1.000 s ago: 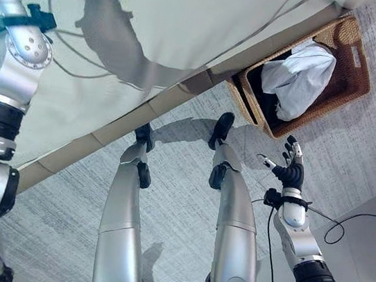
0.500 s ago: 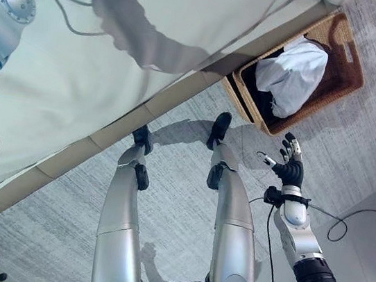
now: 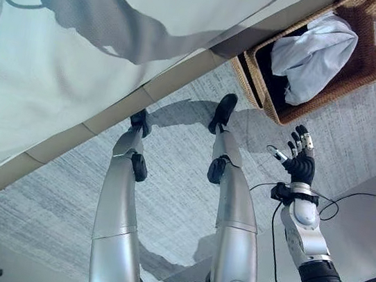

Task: Pick up clothes into the bucket

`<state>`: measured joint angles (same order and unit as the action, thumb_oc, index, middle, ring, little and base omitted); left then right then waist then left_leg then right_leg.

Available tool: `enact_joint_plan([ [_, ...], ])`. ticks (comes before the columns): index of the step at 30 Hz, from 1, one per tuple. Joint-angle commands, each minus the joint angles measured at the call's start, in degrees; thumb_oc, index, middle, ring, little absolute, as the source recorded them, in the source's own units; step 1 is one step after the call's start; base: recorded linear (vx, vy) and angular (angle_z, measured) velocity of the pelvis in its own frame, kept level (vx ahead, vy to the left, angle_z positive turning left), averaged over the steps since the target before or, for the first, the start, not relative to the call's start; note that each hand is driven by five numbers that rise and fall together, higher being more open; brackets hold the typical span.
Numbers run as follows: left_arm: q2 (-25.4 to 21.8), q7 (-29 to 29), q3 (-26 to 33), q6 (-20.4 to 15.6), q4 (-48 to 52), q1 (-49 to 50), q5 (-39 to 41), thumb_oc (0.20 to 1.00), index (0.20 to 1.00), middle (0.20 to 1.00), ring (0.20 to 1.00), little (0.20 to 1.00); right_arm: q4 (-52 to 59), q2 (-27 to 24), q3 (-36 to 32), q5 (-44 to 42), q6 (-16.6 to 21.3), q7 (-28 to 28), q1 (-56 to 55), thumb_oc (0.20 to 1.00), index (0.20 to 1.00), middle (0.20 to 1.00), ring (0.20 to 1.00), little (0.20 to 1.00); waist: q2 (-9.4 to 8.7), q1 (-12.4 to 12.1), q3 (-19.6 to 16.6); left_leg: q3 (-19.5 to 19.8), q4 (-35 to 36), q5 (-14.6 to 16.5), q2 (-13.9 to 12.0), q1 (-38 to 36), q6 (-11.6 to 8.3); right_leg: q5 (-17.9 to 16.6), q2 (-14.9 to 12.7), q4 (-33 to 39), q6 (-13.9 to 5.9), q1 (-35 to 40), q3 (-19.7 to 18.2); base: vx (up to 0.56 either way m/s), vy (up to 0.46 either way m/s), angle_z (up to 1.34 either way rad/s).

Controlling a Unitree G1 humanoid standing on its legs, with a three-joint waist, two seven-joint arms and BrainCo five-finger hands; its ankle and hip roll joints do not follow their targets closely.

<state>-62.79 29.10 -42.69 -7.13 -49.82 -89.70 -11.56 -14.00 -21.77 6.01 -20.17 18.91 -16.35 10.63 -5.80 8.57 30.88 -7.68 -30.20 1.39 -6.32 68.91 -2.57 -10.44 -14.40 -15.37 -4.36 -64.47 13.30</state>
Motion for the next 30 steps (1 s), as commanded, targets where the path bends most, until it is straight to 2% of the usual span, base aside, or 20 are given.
enact_joint_plan([
  [1, -4.4, -1.5, 0.1, 2.2, -3.7, 0.9, 1.4, 1.0, 1.0, 1.0, 1.0, 1.0, 2.8, -3.3, -2.8, -2.4, 2.7, 0.4, -5.4, 1.0, 1.0, 1.0, 1.0, 1.0, -0.38, 1.4, -1.1, 3.3, 0.1, 1.7, -0.6, -0.8, -2.04, -1.6, -6.7, -0.7, -10.42, 2.0, -4.1, 0.0, 0.035, -0.03],
  [4, -3.6, -4.5, 0.0, 2.3, -7.6, 0.8, 2.2, 1.0, 1.0, 1.0, 1.0, 1.0, 2.3, -3.4, -3.3, -3.7, 2.0, 1.5, -5.5, 1.0, 1.0, 1.0, 1.0, 1.0, -0.25, 1.7, -1.8, 3.1, 0.1, 1.7, -1.0, -0.6, -2.09, -2.0, -6.7, 0.0, -10.54, 1.9, -3.8, 0.01, 0.041, -0.02],
  [5, -3.4, -5.3, 0.0, 2.1, -7.6, 1.1, 2.1, 0.313, 0.313, 0.313, 0.313, 0.313, 2.0, -3.2, -3.3, -3.8, 2.0, 1.7, -5.5, 1.0, 1.0, 1.0, 1.0, 1.0, -0.21, 1.7, -2.1, 2.9, 0.2, 1.7, -1.1, -0.7, -2.11, -2.2, -6.8, 0.5, -10.57, 2.1, -3.6, 0.01, 0.027, -0.03],
  [6, -3.4, -5.3, 0.0, 2.1, -7.6, 1.1, 2.1, 0.2, 0.2, 0.2, 0.2, 0.2, 2.0, -3.2, -3.3, -3.8, 2.0, 1.8, -5.6, 1.0, 1.0, 1.0, 1.0, 1.0, -0.2, 1.7, -2.1, 2.9, 0.2, 1.7, -1.1, -0.7, -2.11, -2.3, -6.8, 0.5, -10.57, 2.1, -3.6, 0.01, 0.025, -0.04],
  [14, -3.4, -4.1, 3.8, 1.2, -4.2, 6.6, 1.0, 0.2, 0.2, 0.2, 0.2, 0.2, 1.2, -2.5, -2.8, -3.1, 2.5, 2.9, -6.5, 1.0, 1.0, 1.0, 1.0, 1.0, -0.54, 2.2, -3.4, 2.7, 0.7, 2.0, -1.3, -2.5, -2.52, -3.1, -6.4, 3.4, -10.64, 4.5, -3.6, 0.01, 0.008, -0.01],
  [19, -3.2, -2.6, 11.6, 0.0, 4.8, 17.9, -1.5, 0.2, 0.2, 0.2, 0.2, 0.2, -1.3, -1.3, -2.5, -1.5, 2.0, 2.5, -5.8, 1.0, 1.0, 1.0, 1.0, 1.0, -0.43, 1.3, -4.0, 2.4, 1.9, 2.0, -1.4, -6.8, -2.79, -2.9, -6.0, 4.0, -10.54, 8.2, -3.6, 0.01, 0.004, -0.02],
  [21, -2.3, -2.2, 18.2, -0.6, 10.1, 25.8, -2.0, 0.2, 0.2, 0.2, 0.2, 0.2, -2.1, -1.6, -2.5, -0.2, 1.5, 2.0, -5.8, 1.0, 1.0, 1.0, 1.0, 1.0, -0.21, 0.9, -4.1, 2.2, 2.9, 2.0, -1.5, -9.8, -2.91, -2.9, -5.7, 4.5, -10.49, 10.9, -3.4, 0.02, -0.029, -0.06],
  [22, -1.8, -2.0, 19.8, -1.1, 12.4, 28.3, -2.1, 0.2, 0.2, 0.2, 0.2, 0.2, -2.7, -1.4, -3.0, 0.2, 1.2, 1.7, -5.6, 1.0, 1.0, 1.0, 1.0, 1.0, -0.32, 0.4, -4.3, 2.2, 3.2, 2.0, -1.4, -10.9, -2.98, -2.8, -5.6, 4.7, -10.49, 12.1, -3.1, 0.01, -0.056, -0.07],
  [25, 3.4, -2.1, 29.4, -2.6, 19.2, 41.8, -2.5, 0.2, 0.2, 0.2, 0.2, 0.2, -5.0, -1.8, -4.1, 2.3, 0.1, 0.9, -5.1, 1.0, 1.0, 1.0, 1.0, 1.0, 0.0, -1.0, -5.2, 1.9, 6.1, 1.8, -0.7, -19.0, -3.2, -2.4, -5.0, 6.2, -10.29, 19.8, -2.7, -0.01, -0.045, -0.03],
  [27, 5.3, -2.5, 31.6, -3.3, 20.5, 44.8, -1.9, 0.2, 0.2, 0.2, 0.2, 0.2, -5.6, -2.1, -4.2, 3.0, -0.3, 0.5, -4.9, 1.0, 1.0, 1.0, 1.0, 1.0, 0.11, -1.2, -5.2, 1.9, 6.8, 1.8, -0.6, -21.5, -3.27, -2.3, -4.9, 6.6, -10.24, 22.1, -2.4, 0.01, -0.038, -0.05],
  [29, 8.8, -3.6, 35.2, -4.8, 26.0, 52.6, -1.7, 0.2, 0.2, 0.2, 0.2, 0.2, -5.5, -3.0, -4.7, 5.9, -1.2, 0.3, -4.7, 1.0, 1.0, 1.0, 1.0, 1.0, 0.49, -2.2, -5.8, 1.5, 8.8, 1.9, -0.4, -28.7, -3.4, -1.7, -4.4, 8.1, -9.97, 29.2, -2.1, 0.04, -0.051, -0.03],
  [30, 8.9, -3.6, 35.6, -4.8, 26.3, 53.1, -1.7, 0.2, 0.2, 0.2, 0.2, 0.2, -5.5, -3.2, -4.6, 5.9, -1.3, 0.2, -4.8, 1.0, 1.0, 1.0, 1.0, 1.0, 0.55, -2.1, -5.6, 1.5, 9.1, 1.8, -0.5, -29.2, -3.43, -1.7, -4.4, 8.2, -9.97, 29.6, -2.1, -0.03, -0.049, -0.07],
])
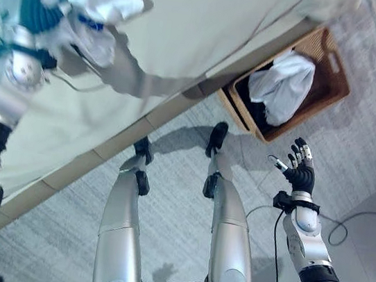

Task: Pick up clothes into the bucket

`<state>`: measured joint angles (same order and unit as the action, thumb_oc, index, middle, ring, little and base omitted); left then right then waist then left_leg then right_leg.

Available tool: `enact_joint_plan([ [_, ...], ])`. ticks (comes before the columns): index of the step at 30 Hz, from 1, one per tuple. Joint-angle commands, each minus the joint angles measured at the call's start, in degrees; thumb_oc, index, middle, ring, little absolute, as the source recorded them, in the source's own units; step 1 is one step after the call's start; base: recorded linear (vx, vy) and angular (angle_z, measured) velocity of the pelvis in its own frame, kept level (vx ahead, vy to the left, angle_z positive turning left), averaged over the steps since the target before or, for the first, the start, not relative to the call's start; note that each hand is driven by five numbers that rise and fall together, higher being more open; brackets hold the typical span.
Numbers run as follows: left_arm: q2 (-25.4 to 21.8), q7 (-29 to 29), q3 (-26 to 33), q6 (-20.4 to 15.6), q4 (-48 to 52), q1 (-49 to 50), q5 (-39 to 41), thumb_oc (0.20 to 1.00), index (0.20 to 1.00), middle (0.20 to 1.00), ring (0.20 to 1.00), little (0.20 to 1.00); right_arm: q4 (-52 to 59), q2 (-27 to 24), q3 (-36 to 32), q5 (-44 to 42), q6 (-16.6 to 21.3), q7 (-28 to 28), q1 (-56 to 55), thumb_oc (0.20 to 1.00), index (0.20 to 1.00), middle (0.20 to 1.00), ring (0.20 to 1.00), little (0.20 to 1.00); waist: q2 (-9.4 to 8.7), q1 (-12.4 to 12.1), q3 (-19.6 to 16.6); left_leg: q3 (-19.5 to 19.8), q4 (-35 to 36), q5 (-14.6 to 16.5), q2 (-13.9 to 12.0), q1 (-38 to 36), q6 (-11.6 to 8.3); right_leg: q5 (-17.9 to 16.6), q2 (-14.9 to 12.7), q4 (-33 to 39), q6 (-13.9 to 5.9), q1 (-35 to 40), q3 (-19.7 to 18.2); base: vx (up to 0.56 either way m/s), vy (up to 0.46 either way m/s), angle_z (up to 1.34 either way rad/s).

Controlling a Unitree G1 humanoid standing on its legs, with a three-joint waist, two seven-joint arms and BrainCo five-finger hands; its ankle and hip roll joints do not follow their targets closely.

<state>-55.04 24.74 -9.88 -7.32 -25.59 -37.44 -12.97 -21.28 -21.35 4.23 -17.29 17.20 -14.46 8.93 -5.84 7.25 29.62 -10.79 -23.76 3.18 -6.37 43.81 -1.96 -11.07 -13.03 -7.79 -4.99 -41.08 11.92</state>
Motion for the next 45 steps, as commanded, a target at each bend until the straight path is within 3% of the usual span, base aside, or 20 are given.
enact_joint_plan([
  [1, 3.0, 0.2, 3.5, -5.7, 2.8, 2.8, 0.7, 0.2, 0.2, 0.2, 0.2, 0.2, 2.1, -3.9, -2.8, 4.3, 0.1, -1.7, -2.7, 1.0, 1.0, 1.0, 1.0, 1.0, 0.29, -0.7, -4.4, 3.9, 3.5, -1.7, 0.0, -5.9, -3.67, -2.0, -6.2, 1.2, -8.73, 7.9, -0.2, 0.03, -0.028, -0.1],
  [2, 3.0, 0.2, 3.7, -5.6, 2.8, 3.0, 0.7, 0.2, 0.2, 0.2, 0.2, 0.2, 2.1, -4.0, -2.6, 4.4, 0.0, -1.7, -2.7, 1.0, 1.0, 1.0, 1.0, 1.0, 0.55, -0.9, -4.6, 4.3, 3.7, -0.2, -0.4, -7.0, -4.16, -0.9, -5.7, 1.2, -9.25, 8.8, -0.5, 0.01, -0.048, -0.12],
  [3, 5.1, -0.8, 5.3, -6.4, 7.0, 7.5, 0.9, 0.2, 0.2, 0.2, 0.2, 0.2, 2.6, -4.9, -2.8, 6.8, -0.5, -2.0, -2.3, 1.0, 1.0, 1.0, 1.0, 1.0, 0.55, -1.3, -4.8, 3.7, 5.0, -1.8, 0.0, -10.8, -3.66, -1.7, -5.8, 2.0, -8.56, 12.4, 0.0, 0.09, -0.047, -0.03],
  [5, 6.6, -1.6, 5.8, -7.1, 8.6, 9.2, 1.2, 0.2, 0.2, 0.2, 0.2, 0.2, 2.8, -5.4, -2.4, 9.1, -1.2, -2.4, -2.0, 1.0, 1.0, 1.0, 1.0, 1.0, 0.63, -1.6, -4.9, 3.4, 5.9, -2.0, 0.0, -13.3, -3.76, -1.4, -5.8, 2.5, -8.45, 14.8, 0.1, 0.07, -0.059, -0.04],
  [6, 10.0, -3.1, 6.1, -8.1, 11.4, 13.2, 2.1, 0.2, 0.2, 0.2, 0.2, 0.2, 3.2, -6.5, -1.8, 13.5, -2.1, -2.7, -0.7, 1.0, 1.0, 1.0, 1.0, 1.0, 1.13, -2.5, -6.1, 2.9, 8.4, -2.4, 0.0, -18.9, -3.71, -1.0, -5.2, 3.6, -8.11, 19.4, -0.1, 0.09, -0.055, -0.11],
  [8, 10.0, -3.2, 6.3, -8.1, 11.6, 13.4, 2.1, 0.2, 0.2, 0.2, 0.2, 0.2, 3.2, -6.6, -1.7, 13.5, -2.2, -2.8, -0.7, 1.0, 1.0, 1.0, 1.0, 1.0, 1.11, -2.4, -5.9, 2.9, 8.6, -2.4, 0.0, -19.3, -3.72, -1.0, -5.2, 3.7, -8.11, 19.7, -0.1, 0.08, -0.052, -0.12],
  [12, 14.1, -5.8, 6.0, -8.9, 13.7, 18.0, 1.3, 0.2, 0.2, 0.2, 0.2, 0.2, 4.2, -8.7, 0.5, 23.0, -4.1, -3.1, 1.7, 1.0, 1.0, 1.0, 1.0, 1.0, 2.2, -3.8, -9.2, 2.5, 13.0, -3.7, -0.7, -26.9, -4.13, 0.3, -3.9, 5.3, -7.65, 25.9, -0.2, 0.09, -0.077, -0.05],
  [17, 19.2, -9.5, 4.4, -9.9, 16.3, 21.3, 4.9, 0.2, 0.2, 0.2, 0.2, 0.2, 5.6, -8.8, 4.8, 23.7, -4.9, 1.7, 4.9, 1.0, 1.0, 1.0, 1.0, 1.0, 3.61, -4.7, -13.5, 2.4, 17.2, -4.8, -1.6, -34.4, -4.64, 2.3, -2.2, 6.1, -7.06, 31.5, 0.1, 0.1, -0.081, -0.02],
  [23, 22.0, -13.4, 2.1, -10.7, 17.8, 22.8, 9.4, 0.2, 0.2, 0.2, 0.2, 0.2, 4.2, -7.9, 9.8, 25.2, -5.4, 4.3, 8.9, 1.0, 1.0, 1.0, 1.0, 1.0, 4.31, -5.5, -17.0, 2.1, 20.1, -5.9, -2.4, -39.5, -4.83, 3.6, -1.4, 6.9, -6.53, 36.0, 0.8, 0.09, -0.062, 0.02],
  [36, 19.7, -24.1, -2.0, -12.6, 25.5, 25.5, 17.7, 0.2, 0.2, 0.2, 0.2, 0.2, 5.9, -5.4, 20.7, 30.2, -4.2, 11.3, 13.0, 1.0, 1.0, 1.0, 1.0, 1.0, 5.82, -6.5, -22.2, 1.8, 25.3, -6.9, -3.0, -46.7, -5.13, 5.1, -0.1, 9.8, -6.38, 43.1, 2.6, 0.07, -0.026, 0.06],
  [44, 16.4, -30.2, -4.3, -13.7, 29.5, 25.4, 24.0, 0.2, 0.2, 0.2, 0.2, 0.2, 8.2, -4.0, 23.6, 19.9, -3.5, 18.0, 13.2, 1.0, 1.0, 1.0, 1.0, 1.0, 5.81, -6.8, -23.4, 1.7, 26.2, -7.1, -3.0, -48.0, -5.22, 5.1, 0.0, 10.5, -6.54, 44.7, 3.1, 0.0, -0.001, 0.01],
  [45, 15.7, -31.9, -4.6, -13.8, 29.5, 25.3, 25.9, 0.2, 0.2, 0.2, 0.2, 0.2, 8.1, -2.8, 22.7, 13.1, -3.9, 20.2, 11.6, 1.0, 1.0, 1.0, 1.0, 1.0, 5.88, -6.7, -23.6, 1.6, 26.4, -7.2, -3.0, -48.3, -5.28, 5.1, -0.1, 10.6, -6.61, 45.0, 3.3, 0.0, 0.0, 0.0],
])
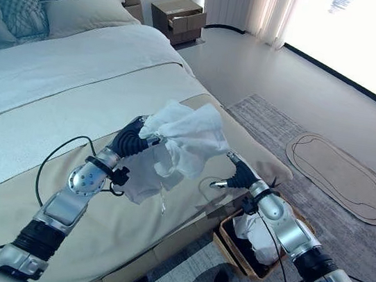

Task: Pick up clothes into the bucket

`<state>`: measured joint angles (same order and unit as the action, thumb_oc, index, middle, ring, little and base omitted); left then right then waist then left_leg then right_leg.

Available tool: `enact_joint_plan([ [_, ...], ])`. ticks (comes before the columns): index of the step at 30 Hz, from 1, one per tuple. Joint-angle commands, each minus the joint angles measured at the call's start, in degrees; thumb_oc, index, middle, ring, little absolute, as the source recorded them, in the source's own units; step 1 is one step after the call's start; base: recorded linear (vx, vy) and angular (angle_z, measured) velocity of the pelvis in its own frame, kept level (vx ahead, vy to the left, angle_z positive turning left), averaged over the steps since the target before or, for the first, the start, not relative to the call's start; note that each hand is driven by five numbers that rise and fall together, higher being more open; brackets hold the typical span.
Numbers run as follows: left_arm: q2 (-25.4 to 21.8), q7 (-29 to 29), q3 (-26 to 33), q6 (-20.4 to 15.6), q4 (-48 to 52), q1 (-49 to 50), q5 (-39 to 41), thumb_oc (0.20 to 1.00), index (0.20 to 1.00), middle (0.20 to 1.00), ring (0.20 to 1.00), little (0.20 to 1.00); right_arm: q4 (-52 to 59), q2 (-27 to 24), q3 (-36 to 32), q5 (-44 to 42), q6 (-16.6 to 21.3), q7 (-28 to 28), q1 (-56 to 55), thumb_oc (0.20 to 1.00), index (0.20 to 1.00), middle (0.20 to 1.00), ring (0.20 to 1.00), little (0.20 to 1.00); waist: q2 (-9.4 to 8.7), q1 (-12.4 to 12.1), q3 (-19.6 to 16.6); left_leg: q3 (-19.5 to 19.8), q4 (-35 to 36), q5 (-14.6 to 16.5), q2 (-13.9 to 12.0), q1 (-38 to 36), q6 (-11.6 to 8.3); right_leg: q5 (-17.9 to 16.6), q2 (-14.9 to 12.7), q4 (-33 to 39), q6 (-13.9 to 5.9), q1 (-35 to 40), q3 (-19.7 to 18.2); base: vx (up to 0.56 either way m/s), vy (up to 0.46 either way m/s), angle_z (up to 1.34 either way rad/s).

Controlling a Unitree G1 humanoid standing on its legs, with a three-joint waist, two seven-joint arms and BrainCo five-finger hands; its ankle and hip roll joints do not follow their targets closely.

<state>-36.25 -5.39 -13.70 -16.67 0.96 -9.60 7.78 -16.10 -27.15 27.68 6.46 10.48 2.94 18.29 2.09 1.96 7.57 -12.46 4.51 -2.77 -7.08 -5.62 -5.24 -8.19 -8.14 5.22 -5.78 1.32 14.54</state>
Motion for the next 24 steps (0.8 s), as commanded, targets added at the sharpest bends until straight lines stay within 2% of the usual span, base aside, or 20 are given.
enact_joint_plan([
  [1, -3.4, -2.9, -0.5, -4.5, 2.8, -2.4, 6.7, 0.2, 0.2, 0.2, 0.2, 0.2, 3.0, 3.1, -1.4, -13.6, 2.5, 4.0, 1.4, 1.0, 1.0, 1.0, 1.0, 1.0, -2.08, -1.4, -1.7, 3.3, -1.8, -1.3, -2.3, 1.0, -2.03, 2.2, -5.0, -2.4, -5.86, 2.8, 0.8, 0.0, 0.0, 0.0],
  [3, -1.7, -6.7, 1.4, -3.8, 1.3, 0.4, 13.4, 0.2, 0.2, 0.2, 0.2, 0.2, 3.3, 4.3, -5.0, -23.7, 1.9, 6.3, -2.6, 1.0, 1.0, 1.0, 1.0, 1.0, -2.1, -1.4, -2.0, 3.1, -1.4, -1.4, -2.2, 0.6, -2.02, 2.2, -5.1, -2.4, -5.91, 3.1, 0.9, 0.0, 0.0, 0.0],
  [5, -0.8, -8.3, 2.2, -3.4, 0.5, 1.5, 15.6, 0.2, 0.2, 0.2, 0.2, 0.2, 3.3, 4.8, -6.9, -27.1, 1.8, 7.1, -4.1, 1.0, 1.0, 1.0, 1.0, 1.0, -2.05, -1.3, -2.2, 3.0, -1.3, -1.4, -2.1, 0.4, -2.04, 2.2, -5.1, -2.3, -5.96, 3.3, 1.0, 0.0, 0.0, 0.0],
  [8, 0.8, -10.9, 3.2, -2.9, -1.5, 4.0, 17.0, 0.2, 0.2, 0.2, 0.2, 0.2, 5.2, 5.1, -9.5, -28.2, 3.0, 7.6, -6.1, 1.0, 1.0, 1.0, 1.0, 1.0, -1.98, -1.2, -2.5, 2.8, -1.1, -1.4, -2.1, 0.2, -2.04, 2.1, -5.2, -2.3, -5.98, 3.4, 1.0, 0.0, 0.0, 0.0],
  [12, -1.9, -17.1, 2.1, -2.1, -1.5, 5.8, 19.4, 0.2, 0.2, 0.2, 0.2, 0.2, 11.1, 3.5, -11.4, -27.9, 3.6, 9.3, -6.2, 1.0, 1.0, 1.0, 1.0, 1.0, -1.94, -1.1, -2.9, 2.4, -0.9, -1.4, -2.1, 0.2, -2.07, 1.9, -5.2, -2.2, -6.18, 3.2, 0.9, 0.0, 0.0, 0.0],
  [16, -8.8, -17.1, -0.8, -3.6, 0.1, 5.8, 9.9, 0.2, 0.2, 0.2, 0.2, 0.2, 15.6, 0.9, -10.2, -22.1, 4.3, 9.0, -4.3, 1.0, 1.0, 1.0, 1.0, 1.0, -1.84, -1.0, -3.1, 2.2, -0.9, -1.4, -2.1, 0.3, -2.12, 1.8, -5.2, -2.2, -6.33, 3.0, 0.8, 0.0, 0.0, 0.0],
  [20, -13.4, -12.4, -2.5, -5.9, 2.4, 3.8, -3.7, 0.2, 0.2, 0.2, 0.2, 0.2, 20.6, 0.4, -7.2, -19.0, 4.6, 8.8, -2.9, 1.0, 1.0, 1.0, 1.0, 1.0, -2.09, -0.9, -2.7, 2.2, -1.2, -1.4, -2.2, 0.8, -2.15, 1.9, -5.2, -2.3, -6.47, 2.6, 0.7, 0.0, 0.0, 0.0],
  [21, -13.3, -12.2, -2.6, -6.0, 2.4, 3.7, -4.0, 0.2, 0.2, 0.2, 0.2, 0.2, 20.6, 0.4, -7.2, -19.0, 4.5, 8.8, -2.9, 1.0, 1.0, 1.0, 1.0, 1.0, -2.11, -1.0, -2.7, 2.2, -1.2, -1.4, -2.2, 0.8, -2.15, 1.9, -5.2, -2.3, -6.47, 2.6, 0.7, 0.0, 0.0, 0.0],
  [24, -13.1, -9.3, -3.3, -6.7, 1.6, 2.0, -12.1, 0.2, 0.2, 0.2, 0.2, 0.2, 22.5, 1.2, -5.3, -20.9, 4.1, 9.6, -2.8, 1.0, 1.0, 1.0, 1.0, 1.0, -2.32, -0.9, -2.3, 2.4, -1.3, -1.4, -2.3, 1.1, -2.15, 2.1, -5.1, -2.5, -6.47, 2.2, 0.5, 0.0, 0.0, 0.0],
])
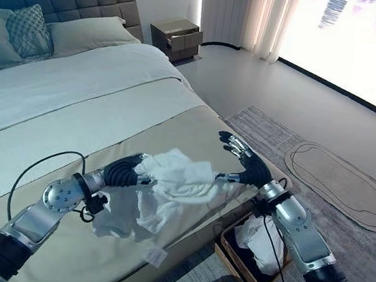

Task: Pick up clothes into the bucket

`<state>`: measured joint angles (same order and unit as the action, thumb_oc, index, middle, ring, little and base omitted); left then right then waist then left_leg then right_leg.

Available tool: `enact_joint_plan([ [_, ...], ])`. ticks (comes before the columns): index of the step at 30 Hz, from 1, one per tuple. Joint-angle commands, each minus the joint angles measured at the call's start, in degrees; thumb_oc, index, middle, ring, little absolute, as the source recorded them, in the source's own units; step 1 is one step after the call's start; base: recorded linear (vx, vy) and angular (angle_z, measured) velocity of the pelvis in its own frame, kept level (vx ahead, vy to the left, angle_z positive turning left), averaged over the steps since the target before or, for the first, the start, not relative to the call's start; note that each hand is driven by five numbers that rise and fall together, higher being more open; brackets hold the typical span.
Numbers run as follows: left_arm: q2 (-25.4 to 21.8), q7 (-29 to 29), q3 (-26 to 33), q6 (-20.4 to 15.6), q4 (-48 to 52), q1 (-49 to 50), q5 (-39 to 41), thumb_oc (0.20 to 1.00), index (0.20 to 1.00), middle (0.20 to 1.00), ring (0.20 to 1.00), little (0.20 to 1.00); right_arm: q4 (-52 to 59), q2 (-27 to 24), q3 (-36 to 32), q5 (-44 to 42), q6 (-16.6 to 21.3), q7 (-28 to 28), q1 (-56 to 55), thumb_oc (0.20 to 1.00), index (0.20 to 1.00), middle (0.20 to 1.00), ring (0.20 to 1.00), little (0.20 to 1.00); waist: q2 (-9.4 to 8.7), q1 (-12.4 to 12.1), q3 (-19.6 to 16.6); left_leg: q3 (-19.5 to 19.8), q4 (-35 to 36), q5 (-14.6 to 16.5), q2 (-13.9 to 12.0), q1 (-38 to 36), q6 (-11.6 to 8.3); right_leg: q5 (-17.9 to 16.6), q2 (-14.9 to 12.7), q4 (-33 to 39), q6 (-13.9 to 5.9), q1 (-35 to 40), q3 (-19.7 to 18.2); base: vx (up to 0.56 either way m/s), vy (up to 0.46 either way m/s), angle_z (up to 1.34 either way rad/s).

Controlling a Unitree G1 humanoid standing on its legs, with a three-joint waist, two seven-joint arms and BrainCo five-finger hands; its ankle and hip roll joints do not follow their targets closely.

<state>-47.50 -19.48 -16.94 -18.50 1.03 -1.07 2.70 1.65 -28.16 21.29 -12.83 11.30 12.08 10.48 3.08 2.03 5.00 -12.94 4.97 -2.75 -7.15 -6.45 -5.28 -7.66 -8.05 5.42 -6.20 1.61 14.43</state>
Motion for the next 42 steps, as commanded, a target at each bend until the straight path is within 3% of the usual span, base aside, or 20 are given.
enact_joint_plan([
  [1, -1.6, 5.9, -0.5, -5.1, 1.4, -7.1, -9.9, 0.2, 0.2, 0.2, 0.2, 0.2, 5.1, 2.5, 1.7, -2.5, 3.1, 0.5, 5.0, 1.0, 1.0, 1.0, 1.0, 1.0, -3.36, -0.9, 0.4, 3.0, -1.9, -1.4, -2.2, 2.1, -2.12, 1.6, -5.2, -2.8, -6.03, 1.8, 0.6, 0.0, 0.0, 0.0],
  [4, -0.5, 7.7, -1.3, -5.4, 1.3, -8.5, -14.8, 0.2, 0.2, 0.2, 0.2, 0.2, 5.8, 3.0, 4.2, -3.1, 2.6, 1.1, 6.4, 1.0, 1.0, 1.0, 1.0, 1.0, -3.65, -1.1, 0.8, 3.1, -2.2, -1.4, -2.3, 2.6, -2.17, 1.6, -5.2, -3.0, -5.94, 1.5, 0.5, 0.0, 0.0, 0.0],
  [9, 1.1, 10.1, -0.9, -5.4, 2.4, -9.7, -18.6, 0.2, 0.2, 0.2, 0.2, 0.2, 6.0, 2.3, 8.2, 3.1, 2.0, 1.4, 10.6, 1.0, 1.0, 1.0, 1.0, 1.0, -3.96, -1.4, 1.0, 3.3, -2.4, -1.3, -2.5, 2.9, -2.15, 1.8, -4.9, -3.0, -5.77, 1.5, 0.5, 0.0, 0.0, 0.0],
  [21, 1.7, 12.1, 2.8, -4.4, 3.7, -9.0, -19.5, 0.2, 0.2, 0.2, 0.2, 0.2, 6.2, -0.2, 12.6, 12.9, 0.5, 4.4, 11.2, 1.0, 1.0, 1.0, 1.0, 1.0, -4.06, -1.2, 1.0, 3.8, -2.6, -1.1, -2.4, 3.0, -2.13, 2.2, -4.9, -3.0, -5.45, 1.8, 0.5, 0.0, 0.0, 0.0],
  [30, 2.0, 12.6, 6.2, -2.9, 5.3, -8.2, -20.2, 0.2, 0.2, 0.2, 0.2, 0.2, 2.8, -2.2, 14.4, 28.9, 0.9, 5.3, 10.2, 1.0, 1.0, 1.0, 1.0, 1.0, -3.95, -0.9, 0.5, 3.8, -2.5, -0.6, -2.2, 2.6, -1.95, 2.3, -5.0, -2.9, -5.44, 2.1, 0.3, 0.0, 0.0, 0.0],
  [42, 5.5, 13.2, 7.0, -2.1, 9.1, -7.5, -19.2, 0.2, 0.2, 0.2, 0.2, 0.2, -2.4, 3.5, 15.9, 31.6, 0.4, 2.3, 8.2, 1.0, 1.0, 1.0, 1.0, 1.0, -3.56, -0.8, 0.6, 3.7, -2.1, -0.8, -2.0, 2.4, -1.72, 2.2, -5.1, -2.6, -5.35, 2.2, 0.3, 0.0, 0.0, 0.0],
])
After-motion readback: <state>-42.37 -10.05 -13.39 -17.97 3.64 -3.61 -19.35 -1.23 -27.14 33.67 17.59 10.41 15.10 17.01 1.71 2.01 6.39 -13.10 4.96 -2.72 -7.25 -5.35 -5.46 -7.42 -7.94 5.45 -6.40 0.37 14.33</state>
